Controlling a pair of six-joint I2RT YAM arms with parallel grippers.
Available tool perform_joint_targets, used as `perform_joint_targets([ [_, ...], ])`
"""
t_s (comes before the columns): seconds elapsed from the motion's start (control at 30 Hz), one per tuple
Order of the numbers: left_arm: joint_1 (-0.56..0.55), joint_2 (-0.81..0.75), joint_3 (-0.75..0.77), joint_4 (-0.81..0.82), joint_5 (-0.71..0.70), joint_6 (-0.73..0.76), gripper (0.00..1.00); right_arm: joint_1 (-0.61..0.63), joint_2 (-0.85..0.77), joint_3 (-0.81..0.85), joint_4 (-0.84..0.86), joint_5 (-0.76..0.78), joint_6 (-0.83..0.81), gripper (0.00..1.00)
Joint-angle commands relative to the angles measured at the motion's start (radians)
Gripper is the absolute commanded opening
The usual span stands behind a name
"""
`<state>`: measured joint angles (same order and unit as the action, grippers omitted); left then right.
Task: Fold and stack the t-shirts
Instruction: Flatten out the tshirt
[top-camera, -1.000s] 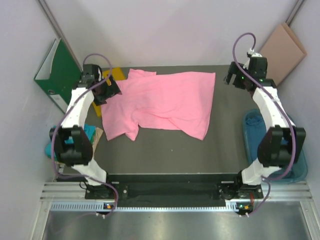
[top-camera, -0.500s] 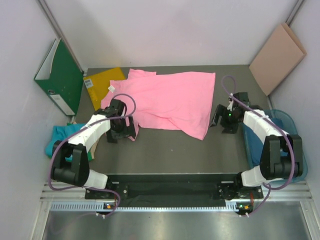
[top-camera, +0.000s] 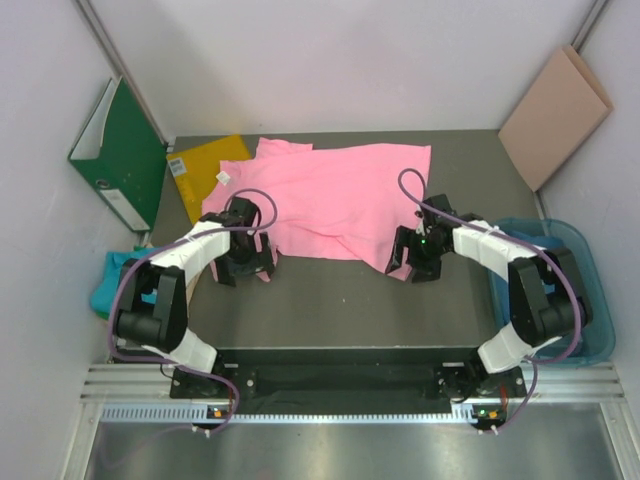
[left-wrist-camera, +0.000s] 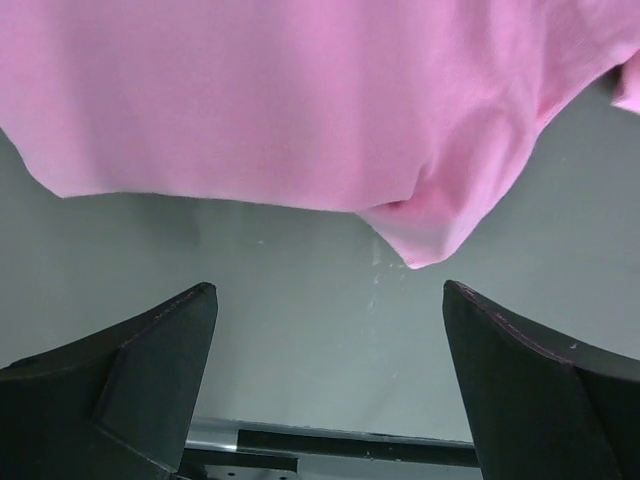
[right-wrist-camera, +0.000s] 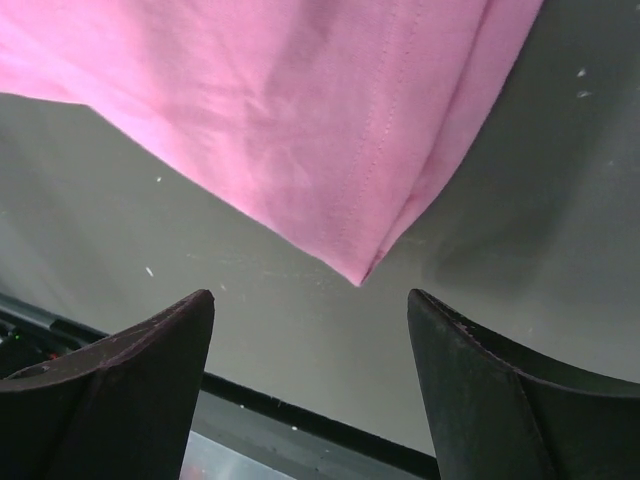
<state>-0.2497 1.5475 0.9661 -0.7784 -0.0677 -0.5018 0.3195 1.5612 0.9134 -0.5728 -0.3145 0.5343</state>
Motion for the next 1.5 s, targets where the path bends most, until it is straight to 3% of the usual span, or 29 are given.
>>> perform_joint_targets([
  [0.0,-0.005,-0.02,0.051,0.022,-0.017,-0.03,0.99,0.023,0.032,0.07,-0.007,0.041,0.003,0.76],
  [0.13,-0.005,-0.044,0.043,0.034,-0.004,-0.058,0.99,0.032,0.068,0.068,0.02,0.069,-0.005,0.68],
  [0.23,-0.006,-0.043,0.03,0.048,-0.011,-0.06,0.99,0.041,0.108,0.064,0.066,0.081,0.003,0.54],
  [0.27,-0.005,-0.038,0.025,0.053,-0.014,-0.058,0.99,0.043,0.123,0.068,0.074,0.074,0.004,0.39],
  [0.3,-0.006,-0.021,0.025,0.059,-0.015,-0.06,0.99,0.049,0.147,0.073,0.088,0.071,0.004,0.29],
  [0.33,-0.008,-0.011,0.025,0.062,-0.017,-0.058,0.99,0.053,0.16,0.077,0.091,0.068,0.007,0.11],
  [0.4,-0.016,0.014,0.028,0.07,-0.02,-0.055,0.99,0.067,0.171,0.091,0.096,0.071,0.004,0.0],
  [0.6,-0.062,0.08,0.039,0.126,-0.006,-0.069,0.99,0.073,0.111,0.122,0.058,0.095,-0.003,0.0],
  [0.67,-0.075,0.112,0.052,0.142,-0.009,-0.075,0.94,0.073,0.099,0.13,0.047,0.1,-0.008,0.0],
  [0.73,-0.091,0.164,0.066,0.145,-0.017,-0.083,0.77,0.072,0.082,0.136,0.033,0.103,-0.013,0.0],
  [0.77,-0.095,0.181,0.078,0.143,-0.021,-0.086,0.56,0.072,0.077,0.139,0.031,0.103,-0.014,0.0],
  [0.8,-0.102,0.209,0.086,0.136,-0.027,-0.086,0.06,0.072,0.07,0.142,0.021,0.106,-0.017,0.0],
  [0.83,-0.105,0.218,0.104,0.127,-0.04,-0.093,0.0,0.072,0.066,0.143,0.016,0.107,-0.019,0.0],
  [1.07,-0.12,0.155,0.103,0.035,-0.038,-0.099,0.0,0.061,0.016,0.137,-0.033,0.144,-0.045,0.0],
  [1.47,-0.239,-0.073,0.18,-0.352,0.016,-0.185,0.0,0.004,-0.099,0.093,-0.171,0.282,-0.2,0.0],
])
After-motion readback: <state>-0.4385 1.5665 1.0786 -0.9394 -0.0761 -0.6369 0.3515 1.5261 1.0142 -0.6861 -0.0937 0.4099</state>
